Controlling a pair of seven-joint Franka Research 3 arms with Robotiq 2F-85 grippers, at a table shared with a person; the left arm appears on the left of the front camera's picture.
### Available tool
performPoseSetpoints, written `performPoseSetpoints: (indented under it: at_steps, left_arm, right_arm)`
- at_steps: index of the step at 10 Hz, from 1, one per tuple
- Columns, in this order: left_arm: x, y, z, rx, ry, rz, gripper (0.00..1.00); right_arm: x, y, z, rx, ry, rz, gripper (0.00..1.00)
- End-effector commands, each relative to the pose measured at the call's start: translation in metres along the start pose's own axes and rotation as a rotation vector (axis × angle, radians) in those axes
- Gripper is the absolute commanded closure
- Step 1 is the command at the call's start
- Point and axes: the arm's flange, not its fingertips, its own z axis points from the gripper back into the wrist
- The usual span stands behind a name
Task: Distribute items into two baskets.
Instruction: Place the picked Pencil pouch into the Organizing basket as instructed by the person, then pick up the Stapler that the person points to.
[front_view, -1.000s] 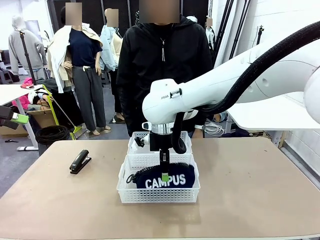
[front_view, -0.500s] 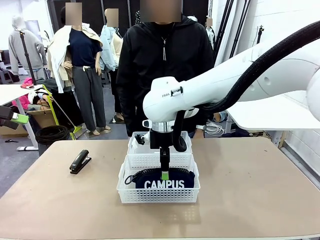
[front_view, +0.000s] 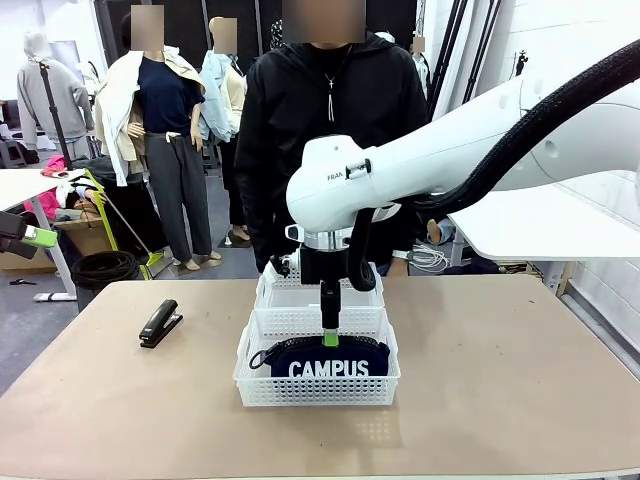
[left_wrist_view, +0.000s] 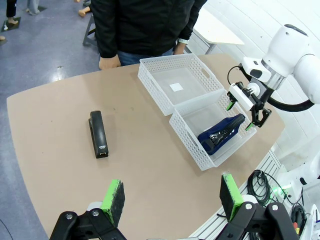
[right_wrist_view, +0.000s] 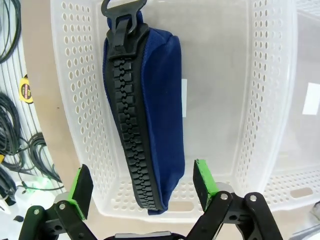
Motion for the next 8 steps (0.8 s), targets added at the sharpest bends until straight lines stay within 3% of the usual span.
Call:
performPoseSetpoints:
  at_steps: [1,8]
  left_arm:
    - [-0.0013,0.0027,0.0012,-0.016,-0.012,-0.014,0.00]
    - [-0.0013,0.0027,0.0012,-0.016,-0.012,-0.014,0.00]
  right_arm:
    - [0.0006,-0.0007,-0.0006,-0.004,-0.005,0.000,0.00]
    - [0.0006,-0.0007,-0.0006,-0.004,-0.005,0.000,0.00]
